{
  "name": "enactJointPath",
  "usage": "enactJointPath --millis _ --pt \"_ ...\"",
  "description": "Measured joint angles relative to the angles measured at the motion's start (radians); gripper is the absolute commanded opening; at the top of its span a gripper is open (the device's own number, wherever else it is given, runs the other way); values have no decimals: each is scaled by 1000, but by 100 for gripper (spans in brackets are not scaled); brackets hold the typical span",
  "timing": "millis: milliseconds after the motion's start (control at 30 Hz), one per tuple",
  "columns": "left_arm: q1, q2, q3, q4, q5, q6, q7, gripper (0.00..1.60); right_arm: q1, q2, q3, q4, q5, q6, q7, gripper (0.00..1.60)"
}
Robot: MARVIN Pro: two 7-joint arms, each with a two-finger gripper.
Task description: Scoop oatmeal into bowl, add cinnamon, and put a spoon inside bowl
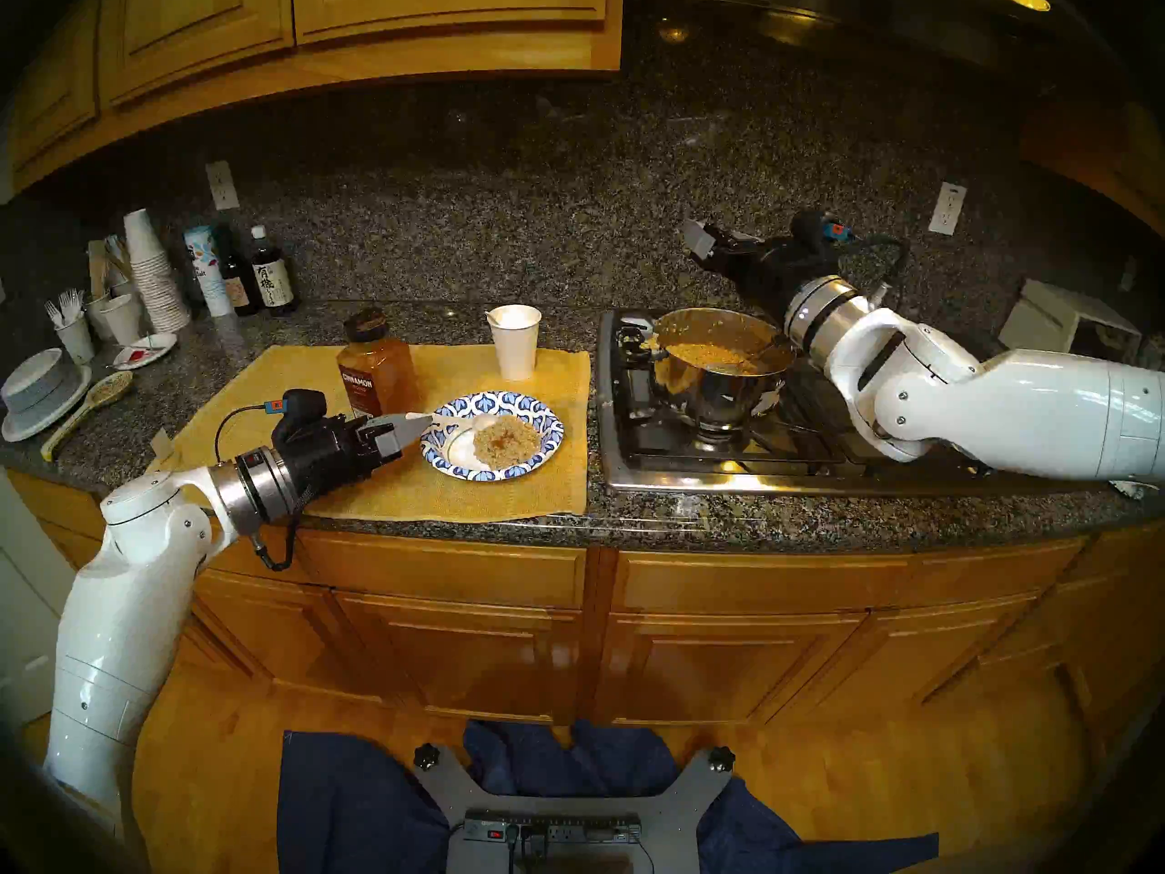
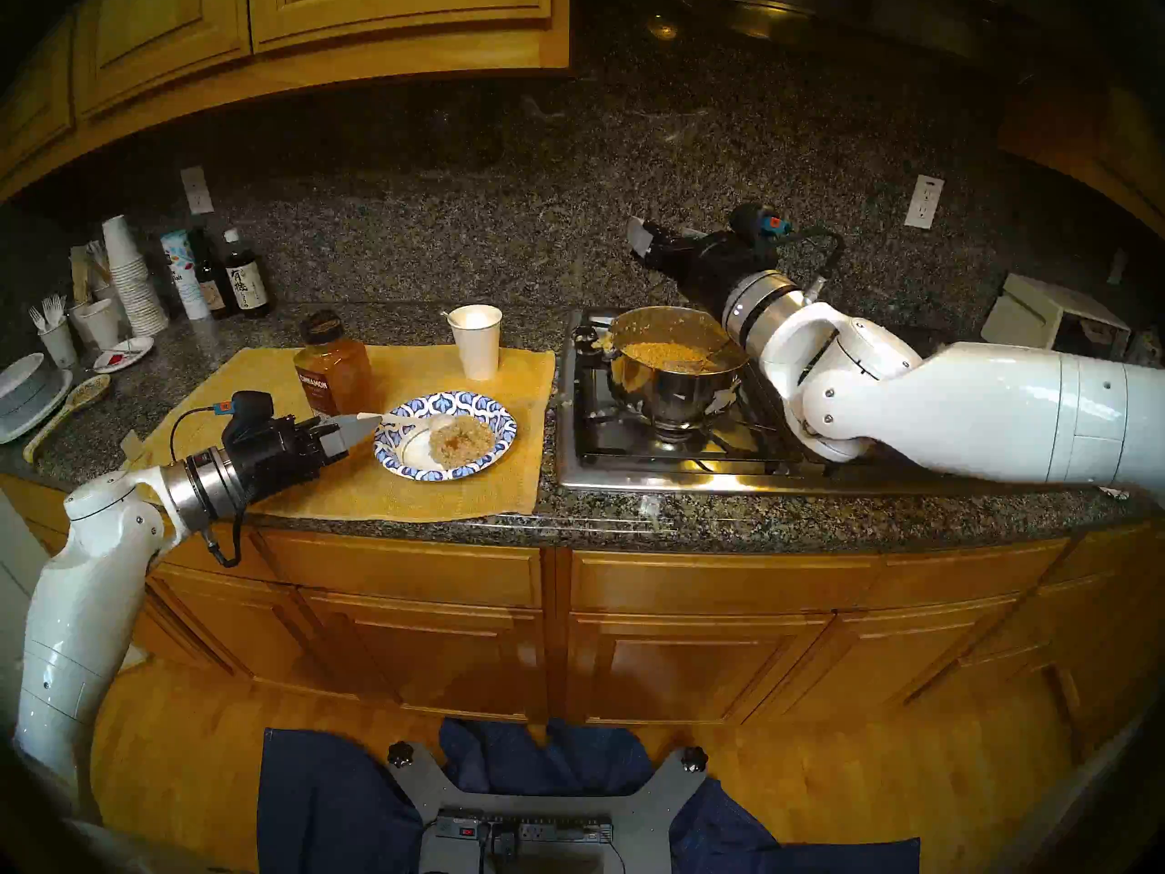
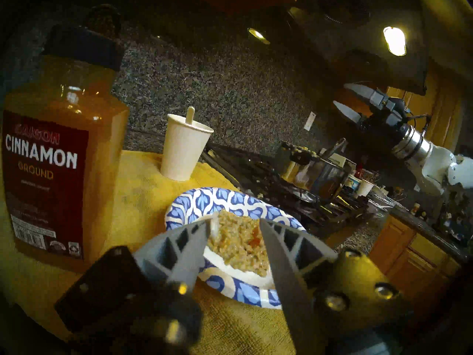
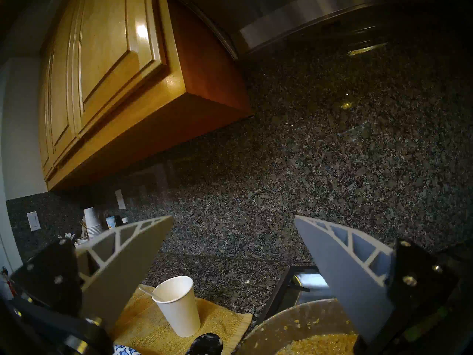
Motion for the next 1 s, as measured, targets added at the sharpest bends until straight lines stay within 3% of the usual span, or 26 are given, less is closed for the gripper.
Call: enactJointPath --millis 33,67,133,500,1000 --pt "1 0 -1 0 0 -1 -1 132 0 0 0 0 0 0 0 160" --pt "1 1 -3 -1 0 -1 -2 152 0 0 0 0 0 0 0 160" --pt "5 4 -10 -6 0 -2 -7 160 0 0 0 0 0 0 0 160" --pt "-8 18 -60 -54 -1 -21 -14 160 0 0 0 0 0 0 0 160" --pt "-117 28 -127 -160 -35 -63 22 160 0 0 -1 0 0 0 0 160"
